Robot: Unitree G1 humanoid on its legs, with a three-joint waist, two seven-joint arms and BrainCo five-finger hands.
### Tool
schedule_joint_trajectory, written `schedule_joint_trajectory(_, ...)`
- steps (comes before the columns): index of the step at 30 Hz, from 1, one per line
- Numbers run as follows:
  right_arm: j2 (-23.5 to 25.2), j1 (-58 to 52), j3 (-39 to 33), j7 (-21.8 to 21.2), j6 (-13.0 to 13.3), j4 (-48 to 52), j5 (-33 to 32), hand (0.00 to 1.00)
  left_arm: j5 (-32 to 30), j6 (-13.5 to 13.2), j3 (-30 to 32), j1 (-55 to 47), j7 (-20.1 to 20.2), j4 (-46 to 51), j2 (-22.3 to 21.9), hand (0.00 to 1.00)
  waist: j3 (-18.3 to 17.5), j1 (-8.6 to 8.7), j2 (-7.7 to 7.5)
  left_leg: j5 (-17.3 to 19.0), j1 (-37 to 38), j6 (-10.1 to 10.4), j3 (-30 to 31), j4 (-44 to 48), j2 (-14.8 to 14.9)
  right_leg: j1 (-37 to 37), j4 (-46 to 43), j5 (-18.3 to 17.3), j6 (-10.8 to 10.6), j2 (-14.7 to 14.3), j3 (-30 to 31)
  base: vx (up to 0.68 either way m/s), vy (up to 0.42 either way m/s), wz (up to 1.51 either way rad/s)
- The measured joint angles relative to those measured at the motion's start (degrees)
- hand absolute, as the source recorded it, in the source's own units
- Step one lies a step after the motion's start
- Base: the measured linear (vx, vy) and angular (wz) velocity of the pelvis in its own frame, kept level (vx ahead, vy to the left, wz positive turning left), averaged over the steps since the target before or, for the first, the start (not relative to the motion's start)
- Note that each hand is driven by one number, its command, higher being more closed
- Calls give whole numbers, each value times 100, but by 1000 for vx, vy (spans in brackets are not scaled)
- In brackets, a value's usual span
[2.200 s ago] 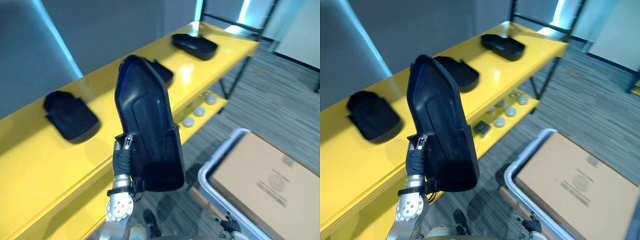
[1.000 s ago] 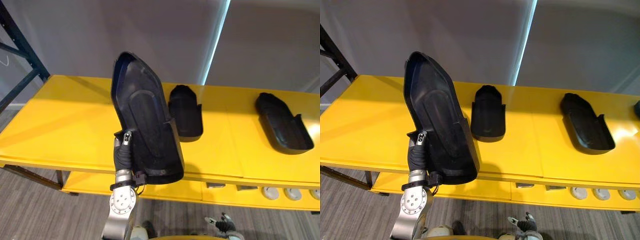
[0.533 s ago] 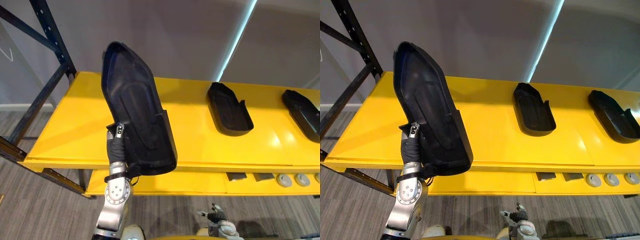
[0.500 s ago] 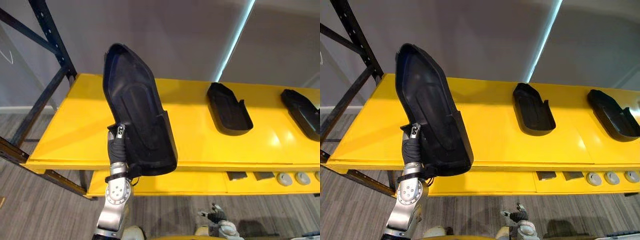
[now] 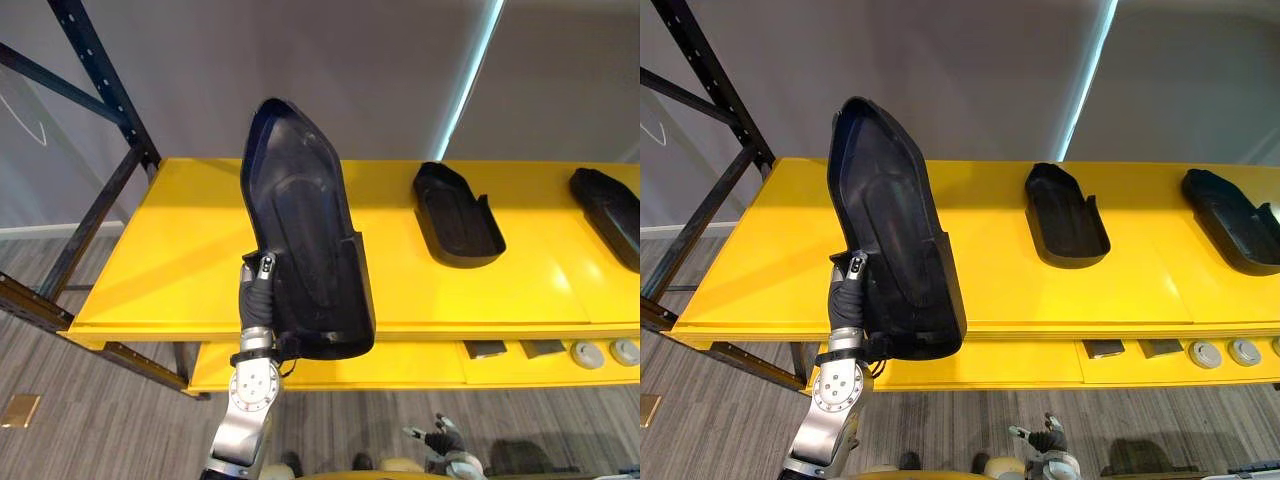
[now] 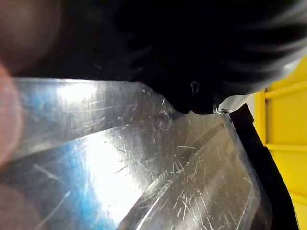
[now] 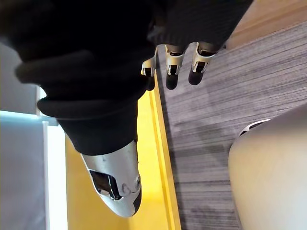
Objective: Walk over and take plastic housings, then place them on the shelf
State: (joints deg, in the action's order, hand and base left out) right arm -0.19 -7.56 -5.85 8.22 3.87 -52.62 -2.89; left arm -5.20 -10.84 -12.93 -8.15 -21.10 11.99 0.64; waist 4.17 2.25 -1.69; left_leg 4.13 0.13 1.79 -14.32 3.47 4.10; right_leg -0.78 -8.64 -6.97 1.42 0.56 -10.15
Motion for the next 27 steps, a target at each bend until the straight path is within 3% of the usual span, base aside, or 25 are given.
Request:
schedule_joint_trajectory(6, 30, -159, 6, -94, -15, 12, 23, 0, -463, 403, 469, 323, -44, -801, 75, 100, -322, 7, 27, -329, 418, -49, -90, -717, -107, 265, 470, 188, -112, -36, 74, 56, 32, -5)
schedule_joint_trajectory(13, 21, -147, 3, -123, -23, 9, 85, 0, -738, 858, 1094, 1086, -256, -1891, 541, 100, -334, 21, 36, -463, 385, -58, -133, -881, -129, 258, 794, 420, -125, -72, 117, -3, 0, -4)
schedule_joint_trajectory(27, -41, -19, 14, -321, -24, 3, 296, 0, -887, 1299, 1750, 2494, -295, -3559, 690, 100, -234, 160, 97, -685, -14, -15, -9, -940, -108, -59, 1055, 705, -33, -150, 101, -65, -18, 1)
